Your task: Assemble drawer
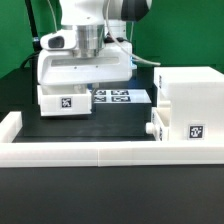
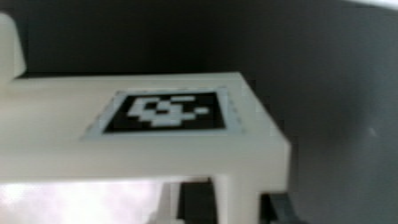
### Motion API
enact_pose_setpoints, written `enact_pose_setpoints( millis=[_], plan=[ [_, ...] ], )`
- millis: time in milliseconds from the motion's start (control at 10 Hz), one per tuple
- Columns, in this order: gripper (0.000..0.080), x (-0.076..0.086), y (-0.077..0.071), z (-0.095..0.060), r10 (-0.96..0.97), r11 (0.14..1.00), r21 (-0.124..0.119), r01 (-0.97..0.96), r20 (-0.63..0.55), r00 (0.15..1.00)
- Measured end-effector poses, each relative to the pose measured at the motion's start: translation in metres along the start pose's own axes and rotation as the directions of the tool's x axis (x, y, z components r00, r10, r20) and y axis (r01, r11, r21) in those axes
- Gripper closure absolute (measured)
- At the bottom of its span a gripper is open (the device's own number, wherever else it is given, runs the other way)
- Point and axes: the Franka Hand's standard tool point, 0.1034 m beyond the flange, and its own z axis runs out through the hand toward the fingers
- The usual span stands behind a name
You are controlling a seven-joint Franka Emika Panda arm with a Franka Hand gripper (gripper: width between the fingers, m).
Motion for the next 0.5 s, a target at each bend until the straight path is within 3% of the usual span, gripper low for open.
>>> enact_pose_setpoints(
  millis=[100,300,500],
  plan=[
    [0.0758,0.007,0.000,-0.004,-0.043,0.999,0.014,0.043,0.015,0.999],
    [0.0758,0.035,0.000,-0.020,-0.110,0.994,0.025,0.109,0.009,0.994],
    [0.0758,0.041,-0.002,-0.022,-0.116,0.993,0.024,0.116,0.005,0.993]
  ],
)
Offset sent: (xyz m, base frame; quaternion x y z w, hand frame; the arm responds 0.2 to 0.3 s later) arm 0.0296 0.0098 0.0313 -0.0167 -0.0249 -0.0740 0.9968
